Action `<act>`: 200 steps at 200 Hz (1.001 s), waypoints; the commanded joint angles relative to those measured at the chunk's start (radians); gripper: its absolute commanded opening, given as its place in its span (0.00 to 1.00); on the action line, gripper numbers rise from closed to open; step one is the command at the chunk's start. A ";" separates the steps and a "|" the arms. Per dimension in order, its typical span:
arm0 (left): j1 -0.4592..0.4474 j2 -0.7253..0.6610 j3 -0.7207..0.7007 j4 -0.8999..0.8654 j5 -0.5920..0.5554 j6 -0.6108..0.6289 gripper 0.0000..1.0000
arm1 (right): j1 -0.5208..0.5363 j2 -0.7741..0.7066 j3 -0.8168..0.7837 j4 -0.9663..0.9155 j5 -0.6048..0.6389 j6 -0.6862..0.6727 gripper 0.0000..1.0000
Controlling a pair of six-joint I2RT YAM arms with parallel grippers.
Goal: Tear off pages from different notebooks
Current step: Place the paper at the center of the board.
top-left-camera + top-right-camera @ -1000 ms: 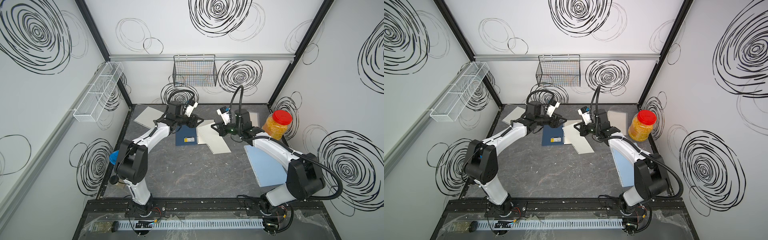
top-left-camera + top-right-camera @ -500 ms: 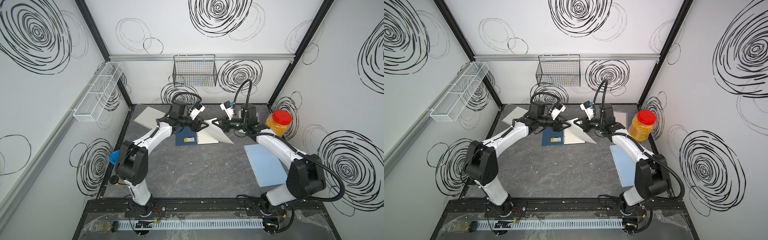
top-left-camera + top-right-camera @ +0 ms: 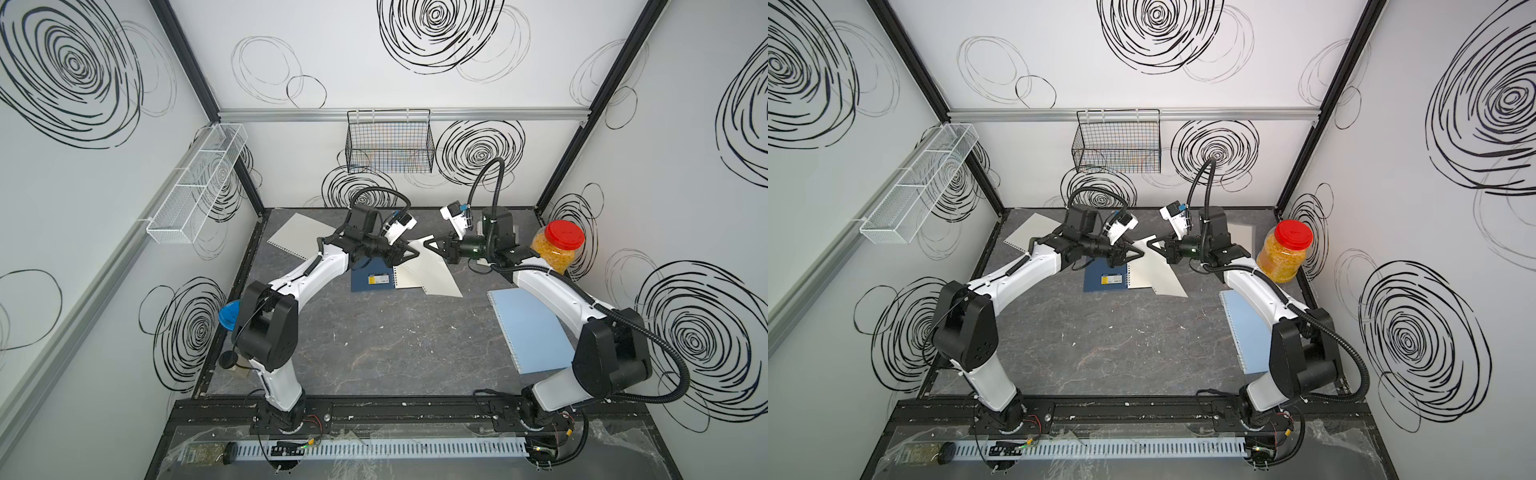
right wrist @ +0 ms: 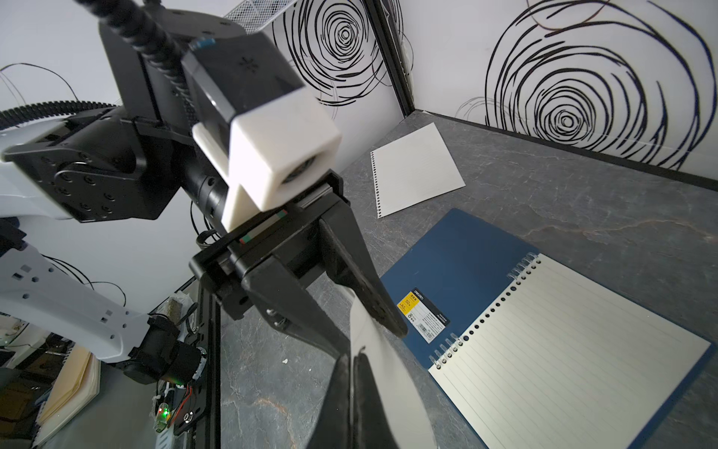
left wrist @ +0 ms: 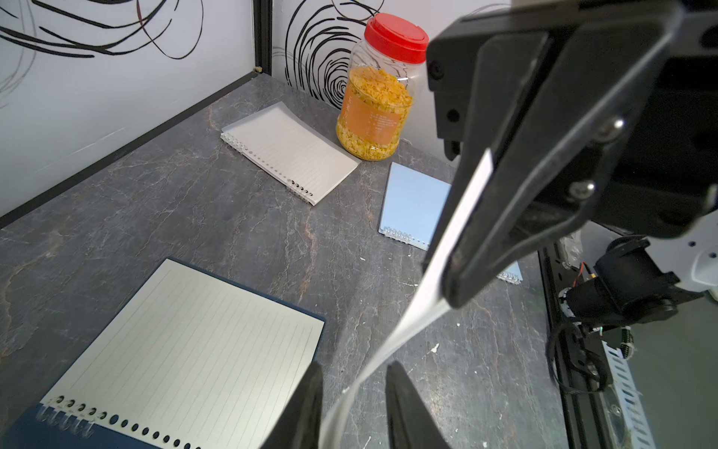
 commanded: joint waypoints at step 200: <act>0.466 -0.242 -0.652 0.880 -0.438 -0.994 0.00 | -0.082 -0.043 -0.051 0.051 0.098 0.071 0.54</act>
